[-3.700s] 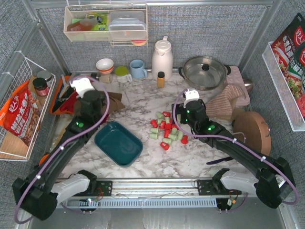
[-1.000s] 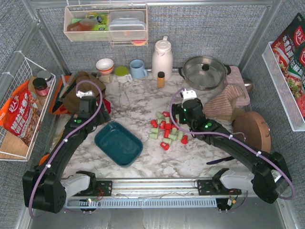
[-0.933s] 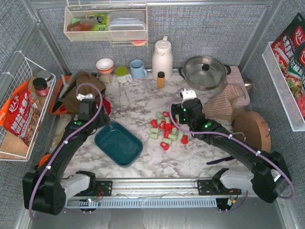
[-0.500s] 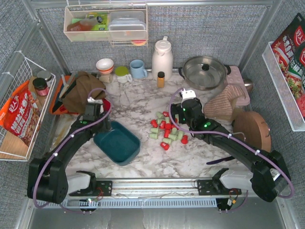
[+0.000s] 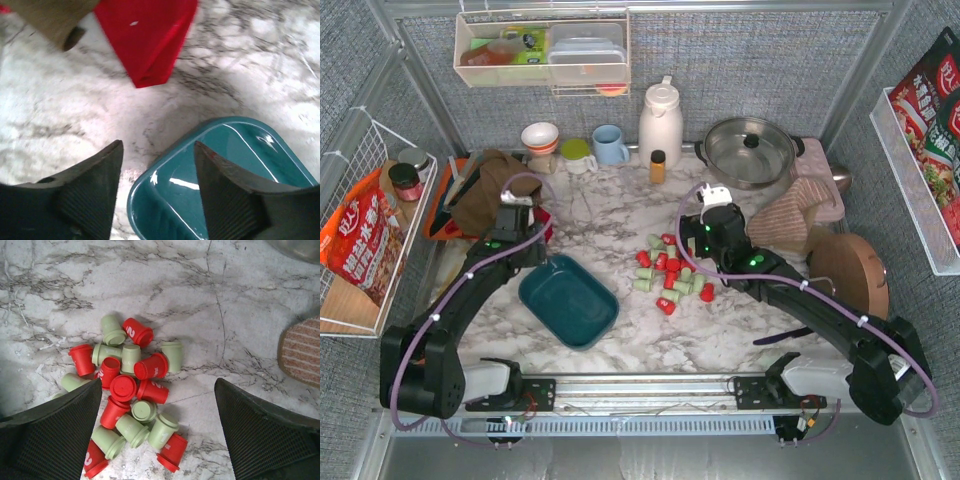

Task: Mix the coffee capsules in the storage basket

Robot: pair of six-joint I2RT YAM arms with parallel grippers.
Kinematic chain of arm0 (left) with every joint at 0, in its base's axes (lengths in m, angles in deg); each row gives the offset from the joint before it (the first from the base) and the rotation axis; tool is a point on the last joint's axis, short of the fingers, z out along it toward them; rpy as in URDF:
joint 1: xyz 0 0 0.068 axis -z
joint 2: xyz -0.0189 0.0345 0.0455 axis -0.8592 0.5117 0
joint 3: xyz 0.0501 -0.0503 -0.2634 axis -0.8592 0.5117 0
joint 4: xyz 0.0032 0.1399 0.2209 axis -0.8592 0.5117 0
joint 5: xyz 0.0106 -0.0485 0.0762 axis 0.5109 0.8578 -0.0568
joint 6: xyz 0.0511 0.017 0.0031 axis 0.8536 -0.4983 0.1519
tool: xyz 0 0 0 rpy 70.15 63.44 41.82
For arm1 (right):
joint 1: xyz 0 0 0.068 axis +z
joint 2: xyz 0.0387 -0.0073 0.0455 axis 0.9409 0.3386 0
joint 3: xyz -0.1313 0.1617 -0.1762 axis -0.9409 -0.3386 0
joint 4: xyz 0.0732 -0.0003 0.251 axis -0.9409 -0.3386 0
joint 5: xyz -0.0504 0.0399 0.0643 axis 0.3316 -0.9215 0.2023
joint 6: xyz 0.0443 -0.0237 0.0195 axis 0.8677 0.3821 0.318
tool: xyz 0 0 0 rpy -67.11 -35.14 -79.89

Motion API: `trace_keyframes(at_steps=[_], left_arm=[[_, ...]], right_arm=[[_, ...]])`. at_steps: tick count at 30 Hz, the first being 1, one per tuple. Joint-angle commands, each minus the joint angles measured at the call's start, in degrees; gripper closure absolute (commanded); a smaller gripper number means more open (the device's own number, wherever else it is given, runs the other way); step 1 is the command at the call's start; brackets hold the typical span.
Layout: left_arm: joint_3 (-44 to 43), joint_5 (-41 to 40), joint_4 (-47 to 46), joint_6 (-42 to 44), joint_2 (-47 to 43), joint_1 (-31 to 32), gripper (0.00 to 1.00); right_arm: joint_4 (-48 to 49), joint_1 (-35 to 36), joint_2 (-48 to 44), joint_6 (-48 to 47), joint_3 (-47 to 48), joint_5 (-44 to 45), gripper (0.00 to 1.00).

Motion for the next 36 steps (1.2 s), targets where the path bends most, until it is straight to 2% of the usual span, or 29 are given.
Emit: trace_keyframes(at_steps=[1,9,17,24,28,32,36], left_arm=[[-2.33,-14.96,9.76,-14.1,0.1,-0.05,0.32],[-0.5,-14.56,20.67,-34.78,-3.35,0.18,0.31],[8.15,-10.02,19.6,-44.42,-12.87,2.12,0.43],[12.17,-12.1,19.09,-49.68,-16.35,5.26,0.53],[14.06,-12.27,16.49,-50.17,-17.57,5.48,0.63],[15.72,-11.79,13.13,-49.95,-16.77,5.57,0.66],[14.85,-11.67,9.8,-47.33,-16.45,5.57,0.82]], right_arm=[[-0.17,0.08,0.61,0.15,1.31,-0.92,0.01],[-0.32,0.1,1.1,0.39,1.62,-1.53,0.01],[-0.55,0.1,1.02,0.41,1.78,-1.71,0.01],[-0.56,0.1,1.1,0.42,1.95,-1.9,0.01],[-0.63,0.08,1.34,0.49,1.96,-1.81,0.01],[-0.72,0.1,1.92,0.4,2.13,-1.85,0.01],[-0.95,0.1,2.46,0.4,2.34,-1.79,0.01]])
